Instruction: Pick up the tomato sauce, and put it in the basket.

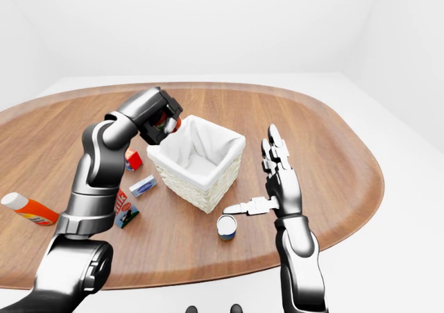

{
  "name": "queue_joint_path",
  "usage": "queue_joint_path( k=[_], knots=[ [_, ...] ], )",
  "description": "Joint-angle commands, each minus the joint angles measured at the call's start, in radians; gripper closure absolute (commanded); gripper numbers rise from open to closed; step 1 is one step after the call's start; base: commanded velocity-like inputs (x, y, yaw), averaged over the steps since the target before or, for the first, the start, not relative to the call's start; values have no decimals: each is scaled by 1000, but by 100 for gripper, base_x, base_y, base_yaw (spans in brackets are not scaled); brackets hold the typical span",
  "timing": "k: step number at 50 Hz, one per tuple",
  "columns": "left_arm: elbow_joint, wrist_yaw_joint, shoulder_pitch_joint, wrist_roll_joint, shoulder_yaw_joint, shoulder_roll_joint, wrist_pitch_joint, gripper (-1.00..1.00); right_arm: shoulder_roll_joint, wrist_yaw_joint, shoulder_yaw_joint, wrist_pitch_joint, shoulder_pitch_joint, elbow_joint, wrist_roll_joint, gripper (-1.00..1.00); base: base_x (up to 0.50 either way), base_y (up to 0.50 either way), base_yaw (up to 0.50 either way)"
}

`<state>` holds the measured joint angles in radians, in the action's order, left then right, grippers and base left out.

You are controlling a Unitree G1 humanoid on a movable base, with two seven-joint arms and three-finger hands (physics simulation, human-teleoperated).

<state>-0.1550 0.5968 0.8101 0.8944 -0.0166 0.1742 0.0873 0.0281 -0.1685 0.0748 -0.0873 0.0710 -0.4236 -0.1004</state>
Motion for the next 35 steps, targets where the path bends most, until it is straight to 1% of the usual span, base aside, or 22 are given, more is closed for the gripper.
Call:
queue_joint_path(
  k=[1, 7, 14, 17, 18, 19, 20, 24, 29, 35],
  knots=[
    [-212, -86, 102, -59, 2, 27, 0, 100, 0, 1, 0, 0, -2, -1, -1, -100, 0, 0, 0],
    [-333, -117, 169, -80, 4, 38, 0, 100, 0, -1, -1, 0, 1, 1, 1, -100, 0, 0, 0],
    [-468, -147, 267, -97, 11, 32, 0, 100, 0, -2, 1, 0, 2, 0, 0, -100, 0, 0, 0],
    [-490, -148, 290, -98, 16, 29, 0, 100, 0, -3, 0, 0, 4, 3, 1, -100, 0, 0, 0],
    [-534, -161, 312, -103, 15, 29, 0, 100, 0, -3, -1, 0, 7, 0, 1, -100, 0, 0, 0],
    [-541, -164, 316, -104, 15, 29, 0, 100, -1, -3, -2, 0, 8, -2, 2, -100, 0, 0, 0],
    [-596, -180, 344, -113, 14, 30, 0, 100, -1, -4, -3, 0, 9, 2, 3, -100, 0, 0, 0],
    [-712, -212, 413, -127, 18, 28, 0, 100, -1, -4, -2, 0, 7, 4, 3, -100, 0, 0, 0],
    [-822, -250, 454, -138, 25, 26, 0, 100, -1, -3, -1, 0, 5, 0, 1, -100, 0, 0, 0],
    [-826, -240, 466, -133, 34, 16, 0, 100, -2, -5, -7, 0, 13, 6, 7, -100, 0, 0, 0]
  ],
)
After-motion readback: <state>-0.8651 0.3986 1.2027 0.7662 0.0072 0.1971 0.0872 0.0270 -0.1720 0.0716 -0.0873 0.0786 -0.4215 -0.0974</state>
